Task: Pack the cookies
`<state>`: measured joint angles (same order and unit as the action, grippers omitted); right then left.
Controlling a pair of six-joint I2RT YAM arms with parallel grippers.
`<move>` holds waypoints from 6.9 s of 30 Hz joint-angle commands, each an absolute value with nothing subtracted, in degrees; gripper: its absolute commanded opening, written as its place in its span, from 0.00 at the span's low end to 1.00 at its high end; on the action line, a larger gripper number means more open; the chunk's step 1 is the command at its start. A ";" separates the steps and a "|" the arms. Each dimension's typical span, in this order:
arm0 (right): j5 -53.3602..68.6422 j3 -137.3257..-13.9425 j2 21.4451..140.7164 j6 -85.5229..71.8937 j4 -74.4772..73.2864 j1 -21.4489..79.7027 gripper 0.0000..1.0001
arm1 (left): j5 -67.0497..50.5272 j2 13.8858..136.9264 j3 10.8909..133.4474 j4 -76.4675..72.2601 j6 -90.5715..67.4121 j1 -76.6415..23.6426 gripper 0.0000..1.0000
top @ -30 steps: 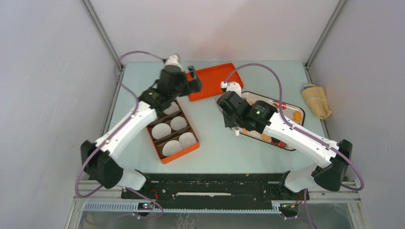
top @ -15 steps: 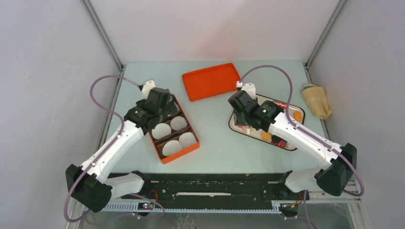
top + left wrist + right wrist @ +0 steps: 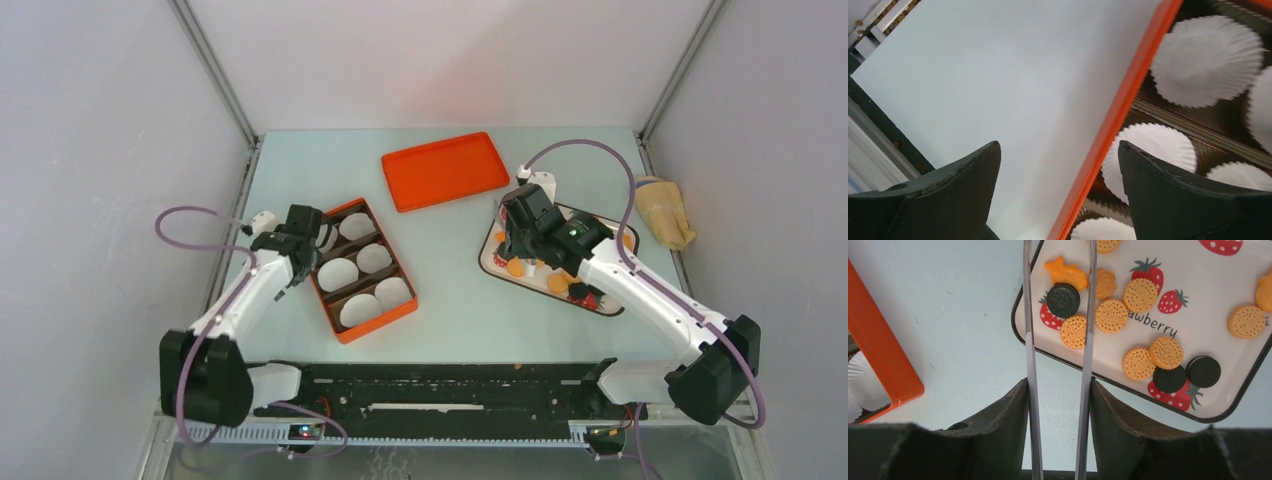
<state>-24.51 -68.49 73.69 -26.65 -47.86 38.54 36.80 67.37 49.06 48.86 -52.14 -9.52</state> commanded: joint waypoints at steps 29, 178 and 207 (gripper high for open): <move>-19.62 -61.16 81.18 -25.47 -33.80 25.65 0.55 | 30.41 83.10 55.85 35.65 -51.09 -11.30 0.89; -29.24 -56.69 74.54 -38.37 -43.69 48.37 0.44 | 24.99 56.45 50.89 25.23 -41.04 -27.86 0.95; -20.92 -82.43 83.63 -27.63 -39.18 53.41 0.22 | 19.05 53.10 52.42 27.74 -46.87 -14.53 0.95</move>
<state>-24.36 -76.14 77.08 -32.75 -45.54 52.38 23.81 56.42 52.25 28.49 -42.87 -21.89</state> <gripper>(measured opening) 0.443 0.953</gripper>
